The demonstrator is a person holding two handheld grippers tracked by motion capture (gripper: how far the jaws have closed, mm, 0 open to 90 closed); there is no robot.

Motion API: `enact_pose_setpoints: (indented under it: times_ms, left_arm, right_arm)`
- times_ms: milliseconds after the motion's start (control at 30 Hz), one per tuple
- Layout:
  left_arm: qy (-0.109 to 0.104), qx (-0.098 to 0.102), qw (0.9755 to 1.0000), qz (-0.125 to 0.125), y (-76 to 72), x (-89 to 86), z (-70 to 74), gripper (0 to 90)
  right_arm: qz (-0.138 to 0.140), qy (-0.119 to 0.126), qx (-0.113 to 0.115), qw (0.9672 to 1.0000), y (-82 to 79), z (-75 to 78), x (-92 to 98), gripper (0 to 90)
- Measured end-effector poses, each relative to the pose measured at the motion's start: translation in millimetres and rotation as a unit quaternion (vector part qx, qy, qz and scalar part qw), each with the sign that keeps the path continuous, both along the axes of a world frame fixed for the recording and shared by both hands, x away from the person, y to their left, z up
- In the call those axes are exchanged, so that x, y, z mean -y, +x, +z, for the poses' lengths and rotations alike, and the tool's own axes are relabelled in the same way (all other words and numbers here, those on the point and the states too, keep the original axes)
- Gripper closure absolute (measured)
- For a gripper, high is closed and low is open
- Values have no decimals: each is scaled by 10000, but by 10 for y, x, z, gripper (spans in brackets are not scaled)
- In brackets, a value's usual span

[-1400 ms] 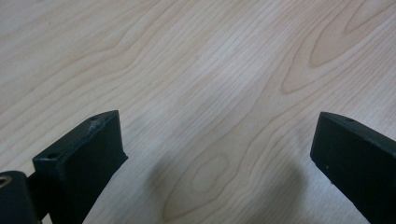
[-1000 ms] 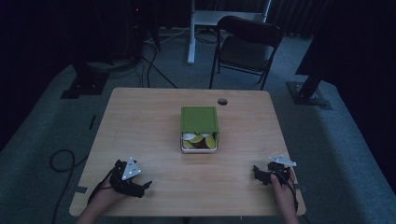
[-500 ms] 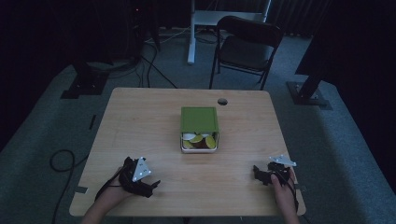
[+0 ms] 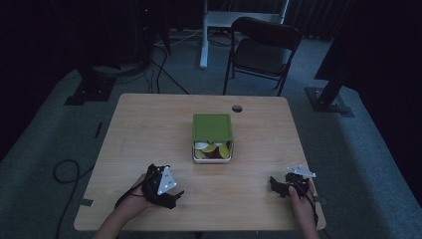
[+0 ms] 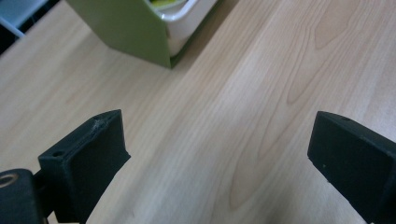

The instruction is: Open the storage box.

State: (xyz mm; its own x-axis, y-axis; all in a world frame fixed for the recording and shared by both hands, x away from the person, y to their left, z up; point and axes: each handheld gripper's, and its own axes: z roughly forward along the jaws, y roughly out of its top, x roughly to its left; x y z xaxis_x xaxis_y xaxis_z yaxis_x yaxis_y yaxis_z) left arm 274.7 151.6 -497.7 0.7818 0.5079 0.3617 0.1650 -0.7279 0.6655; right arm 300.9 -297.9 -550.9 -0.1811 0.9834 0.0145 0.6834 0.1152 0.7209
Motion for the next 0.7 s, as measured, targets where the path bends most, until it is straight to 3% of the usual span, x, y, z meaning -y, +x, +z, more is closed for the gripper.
enact_pose_setpoints:
  times_ms: [167, 433, 533, 567, 633, 700]
  left_arm:
    - [250, 264, 9993, -57, -7, 114, -3, 44]
    - [364, 444, 9982, -199, 28, 250, -15, 44]
    - [532, 542, 9968, -259, 21, 292, -30, 60]
    - [701, 747, 9942, -319, 7, 348, -51, 60]
    - [809, 905, 9919, -360, -7, 394, -65, 60]
    - [825, 943, 9914, -379, -11, 416, -70, 60]
  right_arm:
    - [1, -1, 0, 10000, 0, 0, 0, 107]
    - [0, 0, 0, 10000, 0, 0, 0, 107]
    - [0, 0, 1, 10000, 0, 0, 0, 107]
    - [-1, 1, 0, 10000, 0, 0, 0, 106]
    - [0, -1, 1, 10000, 0, 0, 0, 106]
    - [0, 0, 0, 10000, 0, 0, 0, 107]
